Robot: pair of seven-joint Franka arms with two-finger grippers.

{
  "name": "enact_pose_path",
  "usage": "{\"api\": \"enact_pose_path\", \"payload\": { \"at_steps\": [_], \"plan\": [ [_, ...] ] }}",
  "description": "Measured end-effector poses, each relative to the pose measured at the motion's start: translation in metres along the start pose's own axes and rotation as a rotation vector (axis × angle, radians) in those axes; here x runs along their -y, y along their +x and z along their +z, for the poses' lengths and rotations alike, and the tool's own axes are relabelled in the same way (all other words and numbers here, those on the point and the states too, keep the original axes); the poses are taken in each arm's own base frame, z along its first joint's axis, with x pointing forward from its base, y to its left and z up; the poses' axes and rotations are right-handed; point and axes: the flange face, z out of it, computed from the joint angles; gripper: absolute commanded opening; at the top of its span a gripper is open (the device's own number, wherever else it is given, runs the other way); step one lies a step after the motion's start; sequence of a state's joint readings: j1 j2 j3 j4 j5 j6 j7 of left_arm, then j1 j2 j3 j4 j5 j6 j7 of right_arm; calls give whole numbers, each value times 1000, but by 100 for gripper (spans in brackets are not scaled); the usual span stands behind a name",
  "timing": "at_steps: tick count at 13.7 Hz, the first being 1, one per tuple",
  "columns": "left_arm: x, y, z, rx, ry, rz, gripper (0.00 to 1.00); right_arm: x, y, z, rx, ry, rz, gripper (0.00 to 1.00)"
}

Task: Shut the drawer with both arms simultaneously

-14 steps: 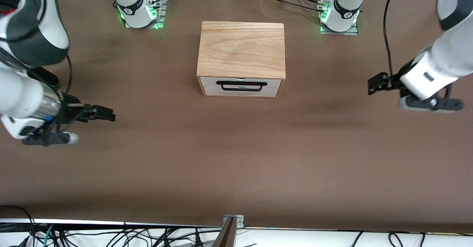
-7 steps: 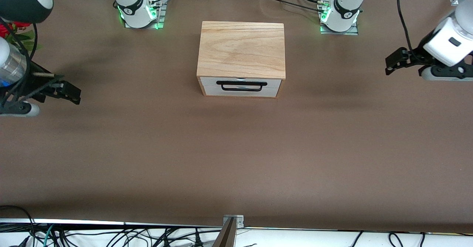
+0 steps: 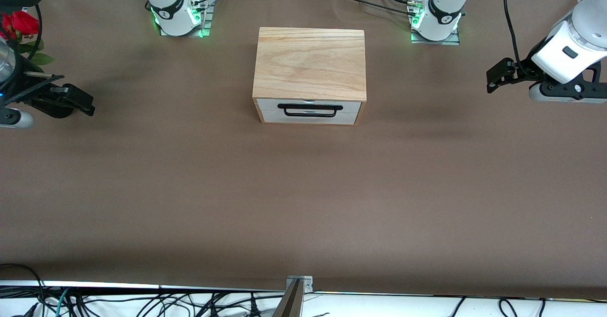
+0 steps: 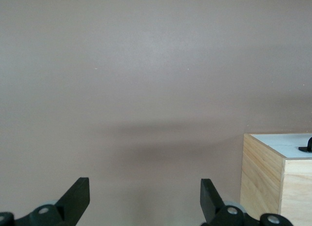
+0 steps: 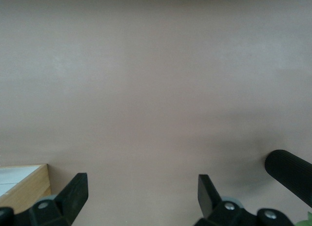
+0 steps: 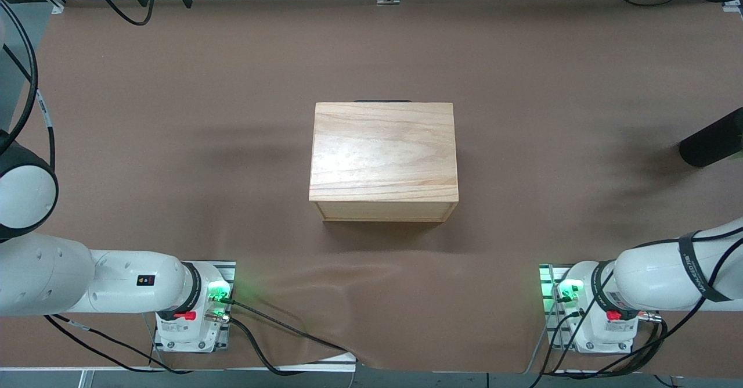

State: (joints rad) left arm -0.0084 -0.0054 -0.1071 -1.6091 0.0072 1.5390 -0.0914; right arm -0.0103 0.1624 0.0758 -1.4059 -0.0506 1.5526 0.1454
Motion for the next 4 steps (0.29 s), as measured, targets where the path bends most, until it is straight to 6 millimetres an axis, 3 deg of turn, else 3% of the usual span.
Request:
{"api": "enact_pose_path", "payload": {
  "at_steps": [4],
  "plan": [
    [-2, -1, 0, 5, 1, 3, 100, 6, 3, 12, 20, -3, -11, 100]
  ]
}}
